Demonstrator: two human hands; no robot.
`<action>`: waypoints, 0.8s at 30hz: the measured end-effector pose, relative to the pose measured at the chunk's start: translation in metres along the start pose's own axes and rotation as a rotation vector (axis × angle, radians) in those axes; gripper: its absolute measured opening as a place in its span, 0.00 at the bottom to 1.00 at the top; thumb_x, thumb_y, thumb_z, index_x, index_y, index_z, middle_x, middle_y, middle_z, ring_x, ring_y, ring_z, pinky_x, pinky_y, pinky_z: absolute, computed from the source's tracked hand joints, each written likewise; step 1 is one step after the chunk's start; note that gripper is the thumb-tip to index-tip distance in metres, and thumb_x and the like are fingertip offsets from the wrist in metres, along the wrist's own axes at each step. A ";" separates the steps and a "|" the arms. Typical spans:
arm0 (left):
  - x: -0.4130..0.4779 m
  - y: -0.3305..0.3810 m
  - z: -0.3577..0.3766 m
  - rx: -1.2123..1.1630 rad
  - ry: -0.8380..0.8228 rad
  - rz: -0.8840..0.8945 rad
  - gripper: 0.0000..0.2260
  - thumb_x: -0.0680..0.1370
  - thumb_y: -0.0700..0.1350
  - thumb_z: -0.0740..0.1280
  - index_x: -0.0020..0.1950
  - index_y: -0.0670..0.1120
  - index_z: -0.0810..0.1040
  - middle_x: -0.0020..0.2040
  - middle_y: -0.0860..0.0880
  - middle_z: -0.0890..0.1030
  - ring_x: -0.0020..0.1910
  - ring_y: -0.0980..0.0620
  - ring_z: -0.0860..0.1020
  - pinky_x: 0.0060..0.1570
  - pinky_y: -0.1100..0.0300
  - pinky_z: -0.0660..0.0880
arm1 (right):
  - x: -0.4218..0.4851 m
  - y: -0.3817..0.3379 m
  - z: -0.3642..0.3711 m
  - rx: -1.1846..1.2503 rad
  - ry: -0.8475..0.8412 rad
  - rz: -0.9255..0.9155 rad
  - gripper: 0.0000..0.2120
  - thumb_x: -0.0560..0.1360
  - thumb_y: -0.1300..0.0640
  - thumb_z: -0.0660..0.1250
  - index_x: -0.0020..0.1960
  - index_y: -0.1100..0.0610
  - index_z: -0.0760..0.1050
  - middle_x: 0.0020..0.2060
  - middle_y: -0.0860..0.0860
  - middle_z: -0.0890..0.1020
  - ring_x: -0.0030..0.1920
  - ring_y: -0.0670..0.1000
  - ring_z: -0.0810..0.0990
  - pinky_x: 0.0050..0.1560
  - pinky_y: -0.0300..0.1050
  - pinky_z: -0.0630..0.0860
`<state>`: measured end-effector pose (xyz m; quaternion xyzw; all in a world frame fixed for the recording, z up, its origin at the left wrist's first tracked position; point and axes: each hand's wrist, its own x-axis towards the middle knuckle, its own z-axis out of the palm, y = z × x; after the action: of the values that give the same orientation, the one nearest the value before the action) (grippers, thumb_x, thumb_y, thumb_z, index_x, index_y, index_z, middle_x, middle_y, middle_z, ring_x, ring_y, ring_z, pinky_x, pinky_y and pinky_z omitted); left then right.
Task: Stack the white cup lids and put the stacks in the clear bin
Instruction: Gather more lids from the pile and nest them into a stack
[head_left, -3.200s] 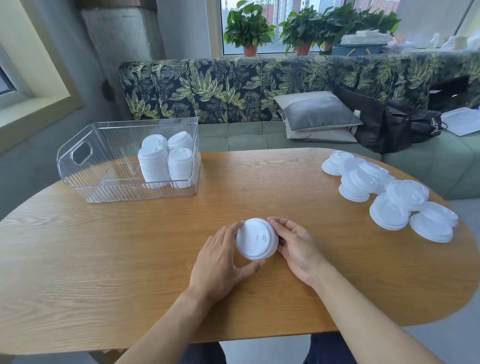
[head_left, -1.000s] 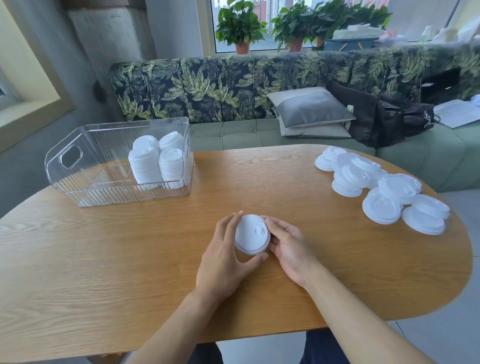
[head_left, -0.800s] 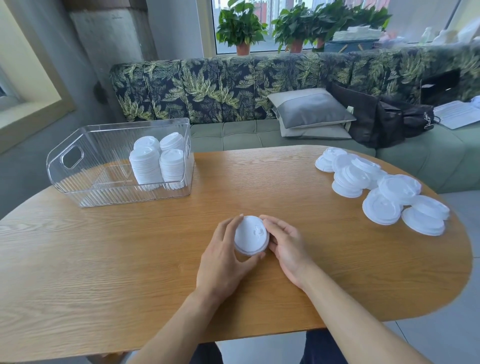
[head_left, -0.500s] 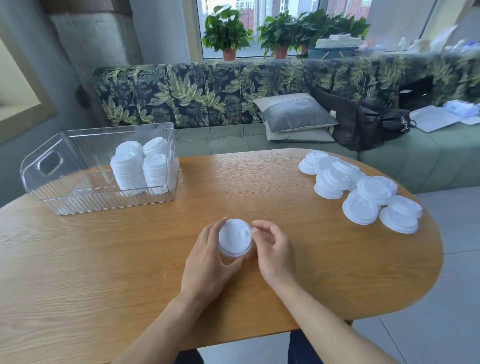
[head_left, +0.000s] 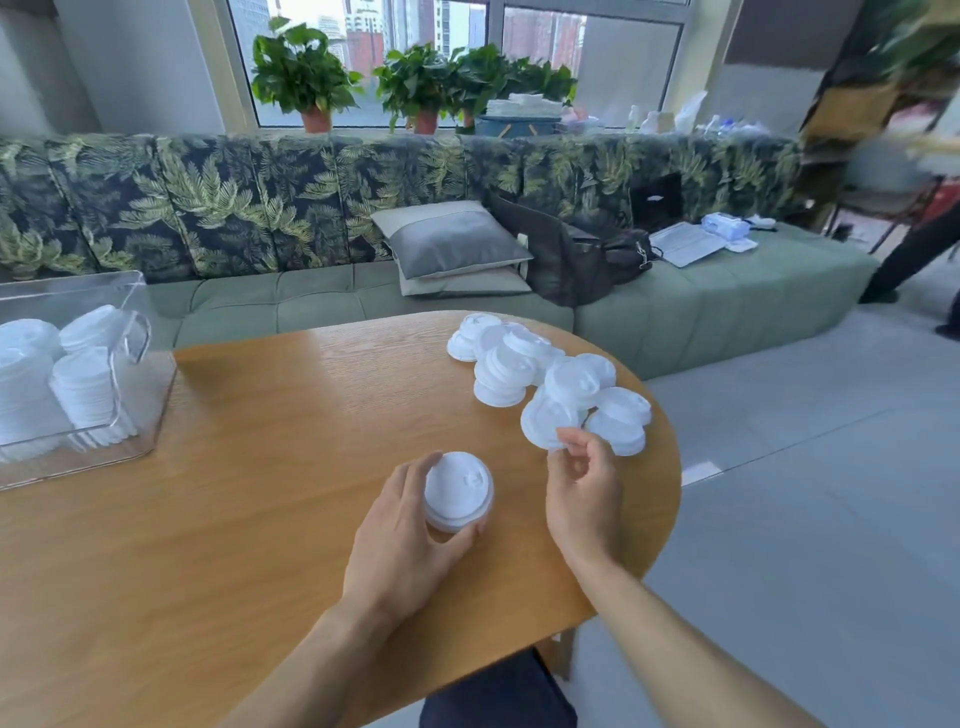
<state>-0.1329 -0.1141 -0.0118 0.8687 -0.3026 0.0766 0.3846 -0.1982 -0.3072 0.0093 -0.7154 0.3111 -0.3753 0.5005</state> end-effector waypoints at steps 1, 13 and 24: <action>0.004 0.004 0.006 -0.003 -0.008 0.005 0.38 0.71 0.73 0.68 0.76 0.61 0.62 0.69 0.65 0.70 0.66 0.63 0.72 0.60 0.64 0.72 | 0.009 0.004 -0.008 -0.033 0.024 -0.008 0.10 0.80 0.59 0.67 0.59 0.48 0.78 0.56 0.43 0.79 0.61 0.47 0.77 0.67 0.51 0.75; 0.019 0.022 0.032 0.007 -0.049 0.052 0.37 0.72 0.71 0.69 0.76 0.61 0.62 0.70 0.65 0.69 0.69 0.63 0.71 0.64 0.63 0.72 | 0.053 0.017 -0.007 -0.396 -0.101 0.000 0.41 0.67 0.37 0.78 0.74 0.52 0.69 0.70 0.48 0.69 0.64 0.53 0.77 0.57 0.51 0.79; 0.014 0.026 0.028 0.004 -0.037 0.059 0.37 0.72 0.71 0.68 0.76 0.60 0.62 0.71 0.63 0.69 0.70 0.63 0.70 0.62 0.66 0.70 | 0.053 0.013 0.005 -0.433 -0.095 0.014 0.32 0.69 0.39 0.78 0.68 0.48 0.73 0.65 0.49 0.74 0.59 0.56 0.80 0.56 0.52 0.78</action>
<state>-0.1395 -0.1543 -0.0104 0.8615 -0.3348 0.0725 0.3749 -0.1670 -0.3526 0.0082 -0.8209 0.3655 -0.2622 0.3519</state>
